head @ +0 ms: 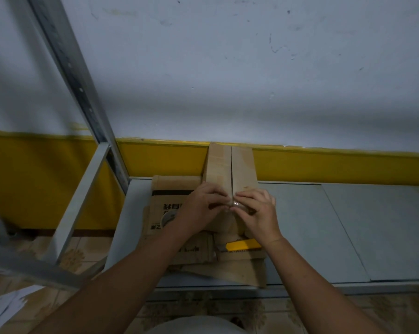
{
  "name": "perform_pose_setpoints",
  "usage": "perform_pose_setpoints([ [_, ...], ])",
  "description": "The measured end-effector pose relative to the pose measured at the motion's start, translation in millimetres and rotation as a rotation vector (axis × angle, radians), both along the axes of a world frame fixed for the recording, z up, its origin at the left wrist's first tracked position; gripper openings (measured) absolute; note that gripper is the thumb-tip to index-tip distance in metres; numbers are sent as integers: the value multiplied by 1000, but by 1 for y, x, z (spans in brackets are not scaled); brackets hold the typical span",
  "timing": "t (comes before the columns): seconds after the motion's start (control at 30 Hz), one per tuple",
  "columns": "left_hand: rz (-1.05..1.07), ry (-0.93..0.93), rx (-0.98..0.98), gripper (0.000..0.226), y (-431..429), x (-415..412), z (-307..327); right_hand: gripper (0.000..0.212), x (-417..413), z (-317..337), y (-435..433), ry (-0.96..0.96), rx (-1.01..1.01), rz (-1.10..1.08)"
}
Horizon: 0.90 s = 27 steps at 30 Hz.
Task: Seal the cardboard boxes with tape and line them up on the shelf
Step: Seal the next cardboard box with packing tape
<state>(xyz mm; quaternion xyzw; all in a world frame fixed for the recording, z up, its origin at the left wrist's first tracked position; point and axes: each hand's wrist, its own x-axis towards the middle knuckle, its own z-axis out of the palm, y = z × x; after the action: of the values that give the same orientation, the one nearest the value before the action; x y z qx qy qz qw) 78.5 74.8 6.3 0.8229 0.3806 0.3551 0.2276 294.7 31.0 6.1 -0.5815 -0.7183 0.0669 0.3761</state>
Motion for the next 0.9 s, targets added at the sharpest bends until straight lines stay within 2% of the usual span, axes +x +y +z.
perform_pose_setpoints([
  [0.1,122,-47,-173,51,-11,-1,1,54,3,5,0,250,-174,-75],
  [0.2,364,-212,-364,69,-22,6,7,61,4,9,9,559,-338,-265],
  [0.27,449,-350,-518,69,-27,15,15,55,6,10,15,689,-437,-274],
  [0.33,437,-473,-615,56,-26,24,18,39,5,10,15,699,-447,-187],
  [0.4,455,-534,-602,42,-24,28,18,38,0,13,11,698,-413,-168],
  [0.47,498,-563,-579,43,-24,29,20,42,-4,17,2,729,-382,-198],
  [0.57,479,-565,-541,35,-21,24,28,49,-3,22,-11,775,-362,-256],
  [0.7,405,-512,-563,42,-1,12,41,56,13,33,-10,863,-395,-278],
  [0.9,180,-223,-473,39,51,-3,71,104,66,51,30,803,-372,-426],
])
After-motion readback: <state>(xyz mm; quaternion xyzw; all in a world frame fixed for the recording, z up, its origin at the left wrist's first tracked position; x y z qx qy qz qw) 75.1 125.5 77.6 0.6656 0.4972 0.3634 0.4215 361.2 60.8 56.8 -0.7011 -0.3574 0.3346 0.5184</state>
